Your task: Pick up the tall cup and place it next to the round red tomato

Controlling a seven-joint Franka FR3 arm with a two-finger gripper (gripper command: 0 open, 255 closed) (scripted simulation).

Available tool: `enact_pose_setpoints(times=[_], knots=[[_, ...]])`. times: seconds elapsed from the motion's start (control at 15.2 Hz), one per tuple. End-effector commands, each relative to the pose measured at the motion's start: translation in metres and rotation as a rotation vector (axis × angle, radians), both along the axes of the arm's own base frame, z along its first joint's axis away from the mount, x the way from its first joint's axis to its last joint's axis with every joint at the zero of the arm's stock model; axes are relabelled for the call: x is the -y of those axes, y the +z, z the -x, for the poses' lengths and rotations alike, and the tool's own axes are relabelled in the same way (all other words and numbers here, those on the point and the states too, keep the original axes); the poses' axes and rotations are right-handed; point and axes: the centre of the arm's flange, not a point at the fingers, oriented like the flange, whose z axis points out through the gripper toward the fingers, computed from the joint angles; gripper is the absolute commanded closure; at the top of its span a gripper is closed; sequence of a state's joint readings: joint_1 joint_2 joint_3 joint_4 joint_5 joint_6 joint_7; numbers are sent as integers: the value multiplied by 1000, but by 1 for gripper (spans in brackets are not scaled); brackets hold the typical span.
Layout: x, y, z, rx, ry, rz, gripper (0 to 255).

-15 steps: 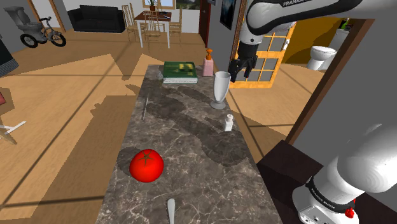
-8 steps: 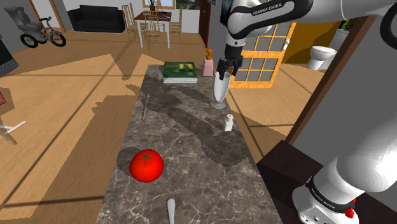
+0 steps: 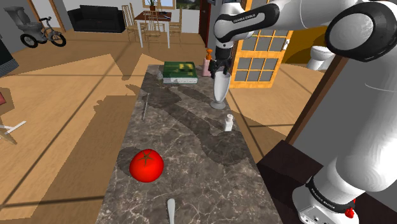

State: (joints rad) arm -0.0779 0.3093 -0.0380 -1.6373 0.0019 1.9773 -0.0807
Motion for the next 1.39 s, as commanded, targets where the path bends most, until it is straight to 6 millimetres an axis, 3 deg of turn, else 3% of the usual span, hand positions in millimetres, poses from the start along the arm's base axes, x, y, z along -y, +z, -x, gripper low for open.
enact_pose_setpoints(times=[0.0, 0.33, 0.86, 0.92, 1.32], knots=[[0, -11, -4, 1, 0, 0, 0], [1, -35, -4, 1, 0, 0, 0], [1, -35, -4, 1, 0, 0, 0], [1, -35, -4, 1, 0, 0, 255], [1, -35, -4, 1, 0, 0, 255]])
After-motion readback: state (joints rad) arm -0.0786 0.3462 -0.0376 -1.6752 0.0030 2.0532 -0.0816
